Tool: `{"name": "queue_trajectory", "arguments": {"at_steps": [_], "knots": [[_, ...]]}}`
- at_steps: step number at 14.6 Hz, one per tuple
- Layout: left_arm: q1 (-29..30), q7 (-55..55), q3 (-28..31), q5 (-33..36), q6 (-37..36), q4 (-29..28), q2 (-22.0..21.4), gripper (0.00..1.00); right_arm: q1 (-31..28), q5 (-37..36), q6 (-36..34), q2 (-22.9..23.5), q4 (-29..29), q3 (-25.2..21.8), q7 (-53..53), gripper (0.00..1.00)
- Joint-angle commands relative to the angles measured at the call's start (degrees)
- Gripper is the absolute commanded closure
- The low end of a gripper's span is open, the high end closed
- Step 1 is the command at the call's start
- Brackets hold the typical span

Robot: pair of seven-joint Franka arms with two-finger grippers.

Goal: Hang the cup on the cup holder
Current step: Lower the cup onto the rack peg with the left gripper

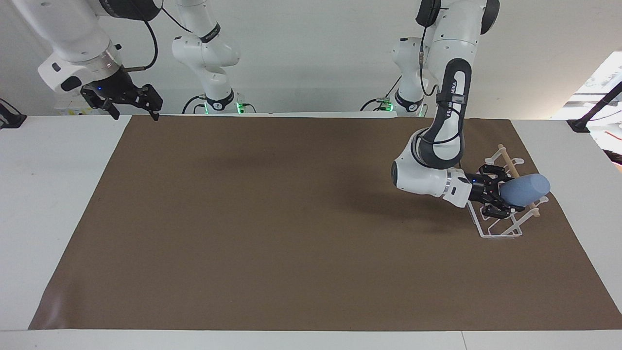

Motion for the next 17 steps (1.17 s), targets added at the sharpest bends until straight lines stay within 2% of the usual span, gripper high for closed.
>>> {"name": "queue_trajectory", "arguments": {"at_steps": [1,6,9,10,11,13,14,17], "knots": [[1.3,-1.7,-0.4,1.2,-0.5,-0.7,1.4,1.0,-0.6,1.1,-0.5,-0.6,-0.6,0.2,-1.4,0.0],[1.7,-1.9,-0.7,1.0,1.1,-1.1,1.6,1.0,-0.6,1.1,-0.5,-0.9,-0.8,0.2,-2.4,0.0],[1.7,-2.1,-0.8,0.4,2.4,-1.7,1.5,0.99,-1.0,1.1,-0.3,-2.4,-3.5,0.1,-2.2,0.0],[1.7,-2.1,-0.8,0.4,2.7,-1.9,1.5,0.88,-1.1,1.1,0.2,-2.9,-4.3,0.0,-2.2,0.0],[1.8,-2.1,-0.8,0.3,2.9,-2.0,1.5,0.68,-1.1,1.1,1.0,-3.0,-4.6,-0.1,-2.2,0.0],[1.8,-1.8,-0.9,-0.2,4.1,-1.7,1.6,0.18,-1.7,1.1,1.1,-3.0,-4.6,-0.2,-2.2,0.0],[1.8,-1.3,-0.8,-0.2,5.7,-1.5,1.6,0.0,-1.6,1.1,1.0,-3.0,-4.6,-0.2,-2.2,0.0],[1.6,0.9,-0.8,-0.2,6.5,-1.4,1.6,0.0,-1.1,1.1,0.8,-3.0,-4.6,-0.2,-2.2,0.0]]}}
